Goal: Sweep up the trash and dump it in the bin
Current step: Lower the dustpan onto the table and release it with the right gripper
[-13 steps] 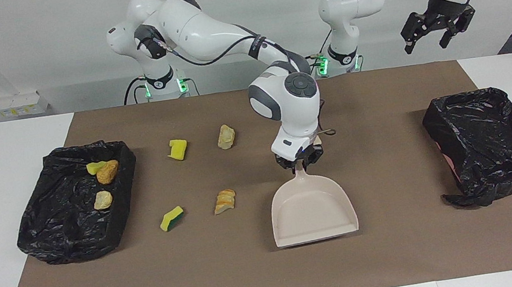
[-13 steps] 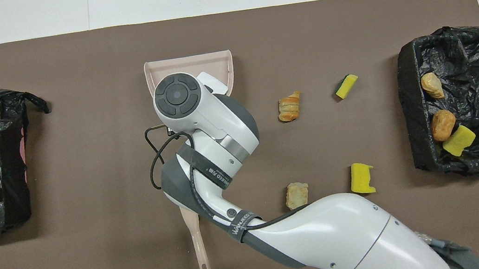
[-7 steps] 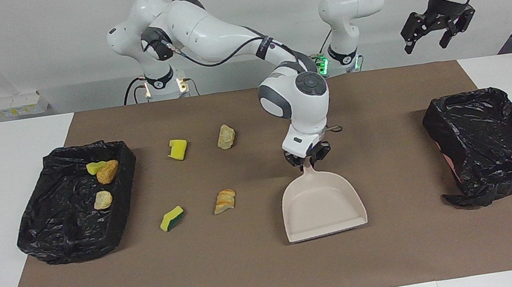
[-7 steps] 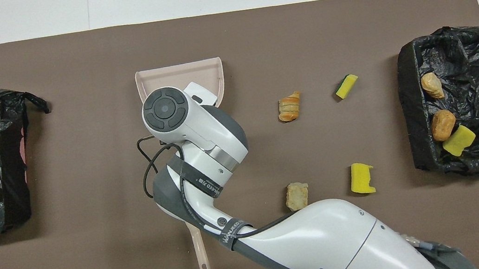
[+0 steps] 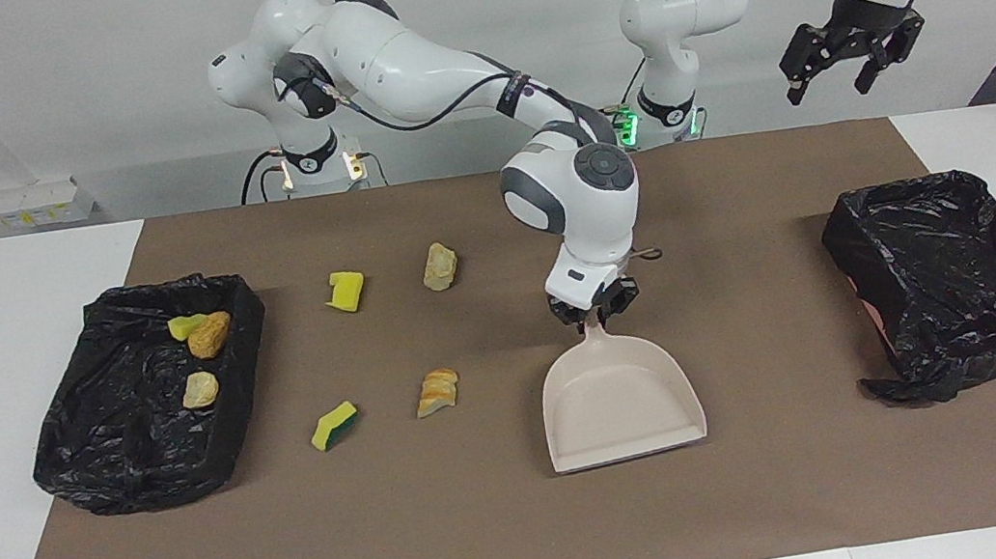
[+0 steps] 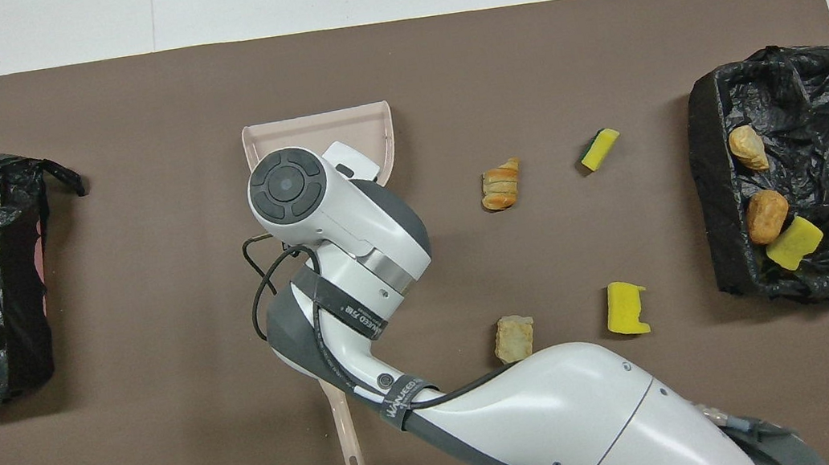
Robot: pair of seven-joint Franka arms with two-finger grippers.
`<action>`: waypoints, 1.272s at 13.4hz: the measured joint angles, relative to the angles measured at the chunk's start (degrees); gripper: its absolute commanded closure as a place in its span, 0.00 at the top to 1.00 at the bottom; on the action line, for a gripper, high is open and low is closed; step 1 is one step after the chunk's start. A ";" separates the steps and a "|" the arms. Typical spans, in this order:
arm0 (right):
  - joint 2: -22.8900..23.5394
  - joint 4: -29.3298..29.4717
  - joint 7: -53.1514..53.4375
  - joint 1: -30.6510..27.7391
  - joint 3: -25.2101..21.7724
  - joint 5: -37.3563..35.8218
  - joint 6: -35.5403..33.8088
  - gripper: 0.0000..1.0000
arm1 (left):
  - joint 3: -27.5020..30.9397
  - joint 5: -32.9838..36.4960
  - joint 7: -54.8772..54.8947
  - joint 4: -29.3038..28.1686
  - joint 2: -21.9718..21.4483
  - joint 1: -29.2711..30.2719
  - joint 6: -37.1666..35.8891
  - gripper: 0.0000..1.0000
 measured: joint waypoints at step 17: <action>-1.40 1.94 0.00 0.17 -1.25 -0.08 -1.04 0.40 | 0.00 0.00 0.00 0.00 0.00 0.00 -0.01 1.00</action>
